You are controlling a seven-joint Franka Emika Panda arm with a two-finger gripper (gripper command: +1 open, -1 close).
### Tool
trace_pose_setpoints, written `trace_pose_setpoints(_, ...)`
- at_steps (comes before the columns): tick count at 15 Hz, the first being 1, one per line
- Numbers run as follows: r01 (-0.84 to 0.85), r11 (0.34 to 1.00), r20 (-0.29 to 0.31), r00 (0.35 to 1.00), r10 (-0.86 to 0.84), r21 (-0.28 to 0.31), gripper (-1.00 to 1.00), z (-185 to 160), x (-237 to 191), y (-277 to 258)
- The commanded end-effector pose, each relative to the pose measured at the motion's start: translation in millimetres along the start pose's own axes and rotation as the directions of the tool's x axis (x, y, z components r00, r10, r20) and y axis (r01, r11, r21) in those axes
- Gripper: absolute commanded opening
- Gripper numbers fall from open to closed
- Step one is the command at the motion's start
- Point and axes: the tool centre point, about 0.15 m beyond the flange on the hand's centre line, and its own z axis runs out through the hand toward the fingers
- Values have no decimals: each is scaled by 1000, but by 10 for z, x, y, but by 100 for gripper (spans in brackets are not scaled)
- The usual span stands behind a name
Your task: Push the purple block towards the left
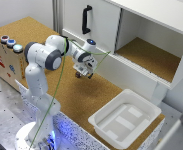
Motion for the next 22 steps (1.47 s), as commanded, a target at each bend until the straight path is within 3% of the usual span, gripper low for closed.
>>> trace_pose_setpoints(1, 111, 992, 68, 991, -115, 51, -100, 65, 188, -247)
trace_pose_setpoints(5, 86, 996, 42, 995, -87, 24, -100, -12, 96, -147)
trace_pose_setpoints(8, 71, 992, -83, 993, -79, -101, -100, -522, 1, 34)
trace_pose_setpoints(11, 102, 987, -122, 986, -117, -123, -100, -823, -124, 108)
trace_pose_setpoints(12, 120, 984, -117, 984, -135, -131, 100, -795, -144, 131)
trace_pose_setpoints(14, 126, 985, -124, 982, -141, -122, 100, -761, -126, 208)
trace_pose_setpoints(18, 92, 988, -208, 971, -116, -120, 100, -901, -82, 436)
trace_pose_setpoints(22, 92, 988, -208, 971, -116, -120, 100, -901, -82, 436)
